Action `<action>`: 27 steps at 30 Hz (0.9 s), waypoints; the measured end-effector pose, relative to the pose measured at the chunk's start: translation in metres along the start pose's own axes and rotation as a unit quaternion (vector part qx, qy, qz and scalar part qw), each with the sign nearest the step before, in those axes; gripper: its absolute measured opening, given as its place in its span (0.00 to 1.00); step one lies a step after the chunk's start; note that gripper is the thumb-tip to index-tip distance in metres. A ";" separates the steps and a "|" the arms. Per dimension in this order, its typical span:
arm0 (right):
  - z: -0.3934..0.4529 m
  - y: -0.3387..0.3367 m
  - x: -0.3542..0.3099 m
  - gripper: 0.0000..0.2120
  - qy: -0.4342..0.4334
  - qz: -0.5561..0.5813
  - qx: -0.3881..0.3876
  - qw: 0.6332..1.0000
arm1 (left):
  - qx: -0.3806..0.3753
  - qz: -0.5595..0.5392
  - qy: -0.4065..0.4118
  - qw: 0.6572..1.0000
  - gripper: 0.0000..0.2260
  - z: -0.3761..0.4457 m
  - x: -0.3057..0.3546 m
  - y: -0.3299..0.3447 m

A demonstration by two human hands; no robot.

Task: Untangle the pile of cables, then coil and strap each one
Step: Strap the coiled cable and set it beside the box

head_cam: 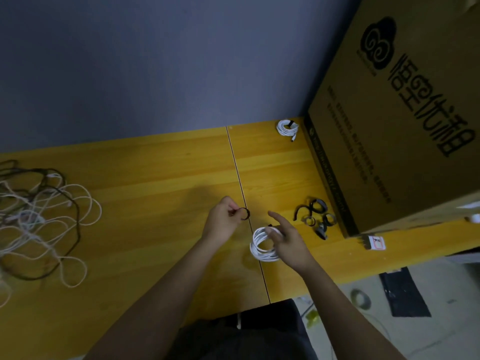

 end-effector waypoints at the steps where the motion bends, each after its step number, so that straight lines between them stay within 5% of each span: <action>1: -0.004 -0.005 -0.010 0.24 -0.022 0.019 0.014 0.999 | -0.006 -0.010 0.009 1.000 0.09 -0.001 0.005 -0.001; 7: -0.017 -0.027 -0.078 0.13 -0.095 0.144 0.078 0.982 | -0.024 0.001 0.119 0.993 0.07 -0.012 0.041 -0.009; 11: -0.016 -0.031 -0.098 0.10 -0.109 0.122 0.068 0.984 | -0.038 0.012 0.178 0.983 0.03 -0.023 0.059 -0.013; 15: -0.019 -0.041 -0.097 0.10 -0.112 0.051 0.073 0.990 | -0.023 0.010 0.184 0.983 0.06 -0.023 0.065 -0.022; 24: -0.022 -0.040 -0.111 0.12 -0.135 -0.001 0.014 0.991 | -0.202 -0.090 0.145 0.964 0.09 -0.024 0.074 -0.036; 27: -0.019 -0.037 -0.116 0.12 -0.136 -0.009 -0.009 0.991 | -0.195 -0.110 0.134 0.965 0.08 -0.023 0.076 -0.039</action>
Point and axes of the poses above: each hand's wrist, its own z-axis towards the middle knuckle, its own y-axis out of the palm, x = y × z, the point moved 3 cm from there along z, towards the middle knuckle, and after that the axes turned 7 degrees about -y, right-handed, at the moved point
